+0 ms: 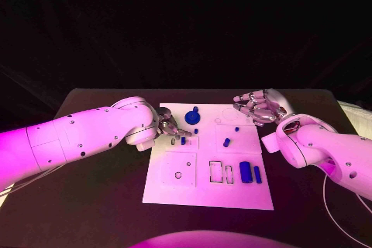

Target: Assemble the parts on the task board

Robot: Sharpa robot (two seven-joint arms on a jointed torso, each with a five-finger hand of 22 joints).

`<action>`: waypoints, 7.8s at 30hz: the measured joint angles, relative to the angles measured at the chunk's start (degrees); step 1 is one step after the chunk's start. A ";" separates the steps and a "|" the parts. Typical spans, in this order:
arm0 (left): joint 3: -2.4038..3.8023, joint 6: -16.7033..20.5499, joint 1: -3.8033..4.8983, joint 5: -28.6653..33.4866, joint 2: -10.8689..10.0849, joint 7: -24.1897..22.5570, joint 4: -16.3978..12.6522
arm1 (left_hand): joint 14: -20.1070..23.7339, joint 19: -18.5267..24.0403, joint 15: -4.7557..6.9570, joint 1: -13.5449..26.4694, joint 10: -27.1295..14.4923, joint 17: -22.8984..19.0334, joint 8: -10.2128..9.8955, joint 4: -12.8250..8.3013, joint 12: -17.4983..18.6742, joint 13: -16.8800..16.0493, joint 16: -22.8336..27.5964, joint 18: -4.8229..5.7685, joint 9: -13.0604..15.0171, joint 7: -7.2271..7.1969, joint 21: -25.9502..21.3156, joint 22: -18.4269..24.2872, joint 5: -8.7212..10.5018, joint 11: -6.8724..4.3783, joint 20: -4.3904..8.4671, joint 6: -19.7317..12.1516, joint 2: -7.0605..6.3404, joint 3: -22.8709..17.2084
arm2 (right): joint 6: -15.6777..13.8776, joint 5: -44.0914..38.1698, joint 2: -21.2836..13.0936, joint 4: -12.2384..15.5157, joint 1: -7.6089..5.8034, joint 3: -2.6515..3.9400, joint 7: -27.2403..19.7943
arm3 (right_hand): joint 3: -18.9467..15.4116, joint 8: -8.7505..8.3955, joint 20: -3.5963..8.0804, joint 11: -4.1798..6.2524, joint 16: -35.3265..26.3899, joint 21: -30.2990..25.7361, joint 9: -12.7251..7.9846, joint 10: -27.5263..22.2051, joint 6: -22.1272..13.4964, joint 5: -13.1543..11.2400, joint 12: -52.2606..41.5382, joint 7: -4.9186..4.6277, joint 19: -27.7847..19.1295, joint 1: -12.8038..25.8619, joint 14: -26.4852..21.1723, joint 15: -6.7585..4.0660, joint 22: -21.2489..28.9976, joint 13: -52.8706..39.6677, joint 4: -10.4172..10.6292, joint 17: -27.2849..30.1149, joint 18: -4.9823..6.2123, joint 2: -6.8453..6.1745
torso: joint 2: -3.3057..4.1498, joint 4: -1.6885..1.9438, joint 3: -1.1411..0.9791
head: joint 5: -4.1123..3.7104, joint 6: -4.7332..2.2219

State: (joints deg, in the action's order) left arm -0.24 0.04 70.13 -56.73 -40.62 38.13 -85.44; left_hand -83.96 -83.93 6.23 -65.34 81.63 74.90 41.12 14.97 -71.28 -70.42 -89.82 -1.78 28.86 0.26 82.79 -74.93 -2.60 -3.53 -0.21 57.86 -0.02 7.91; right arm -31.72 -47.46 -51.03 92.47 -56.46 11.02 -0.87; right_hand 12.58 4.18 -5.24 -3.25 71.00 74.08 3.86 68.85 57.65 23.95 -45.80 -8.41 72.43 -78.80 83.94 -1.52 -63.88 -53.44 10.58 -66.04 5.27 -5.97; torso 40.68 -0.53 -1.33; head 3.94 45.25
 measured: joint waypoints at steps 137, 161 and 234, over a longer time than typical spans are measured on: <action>-2.14 -25.92 8.38 -1.19 14.61 -0.31 29.78 | -0.01 -0.21 -2.23 -1.61 -7.69 0.05 -17.32 -0.53 11.81 15.70 0.00 -1.80 -0.87 2.98 -5.21 0.02 -0.47 2.58 -2.04 0.59 -7.21 -23.82 | -0.73 -0.87 1.14 -0.74 0.46 -0.12 0.42 | 0.00 0.00 0.00 0.04 0.00 -0.19 0.00 -0.04 -0.11 0.24 0.59 -0.11 0.00 0.23 0.00 0.00 -0.01 0.64 0.00 -0.03 0.00 -0.23 | 0.49 -0.24 0.49 | 1.40 -1.66; -2.13 -26.07 8.36 1.00 14.66 -0.29 29.80 | 0.00 0.00 -1.83 -7.59 -7.42 0.03 -17.37 -7.93 12.53 16.61 0.00 -1.79 2.28 2.68 -5.21 -0.02 -0.16 2.31 -1.84 0.03 -4.87 -32.18 | -0.69 -0.87 1.33 -0.83 0.52 -0.12 0.42 | 0.00 0.00 0.00 0.21 0.00 -0.19 0.00 -0.21 -0.10 0.23 0.59 -0.10 0.00 0.23 0.00 0.00 -0.01 0.71 0.00 -0.03 0.00 -0.23 | 0.48 -0.23 0.49 | 1.44 -1.21; -2.90 -13.89 4.69 4.13 0.53 -0.20 5.73 | -0.01 0.00 -1.84 -6.47 -4.74 0.00 -16.12 -8.93 12.24 16.16 0.00 -1.79 8.14 2.99 -4.97 0.02 -6.65 2.10 -1.84 -1.05 -8.37 -37.75 | -0.69 -0.81 0.72 -0.56 0.63 -0.12 0.41 | 0.16 0.00 0.00 -0.10 0.00 -0.19 0.00 -0.31 -0.10 0.23 0.90 -0.10 0.00 0.23 0.00 0.00 0.16 0.95 0.16 0.05 0.00 -0.23 | 0.35 -0.08 0.40 | 1.85 -0.23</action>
State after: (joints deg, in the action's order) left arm -3.14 -13.85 74.83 -52.60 -40.09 37.93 -79.71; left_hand -83.96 -83.93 4.38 -71.81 76.90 74.90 25.00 6.05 -59.04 -54.25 -89.83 -3.57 37.00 3.25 77.83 -74.91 -9.25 -1.43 -2.05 56.81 -8.40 -29.84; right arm -32.40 -48.27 -50.31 91.91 -55.82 10.90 -0.46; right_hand 12.74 4.18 -5.24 -3.35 71.01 73.90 3.86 68.54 57.56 24.18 -44.91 -8.51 72.43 -78.57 83.94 -1.52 -63.72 -52.48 10.75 -65.99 5.28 -6.19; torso 41.03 -0.61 -0.93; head 5.79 45.02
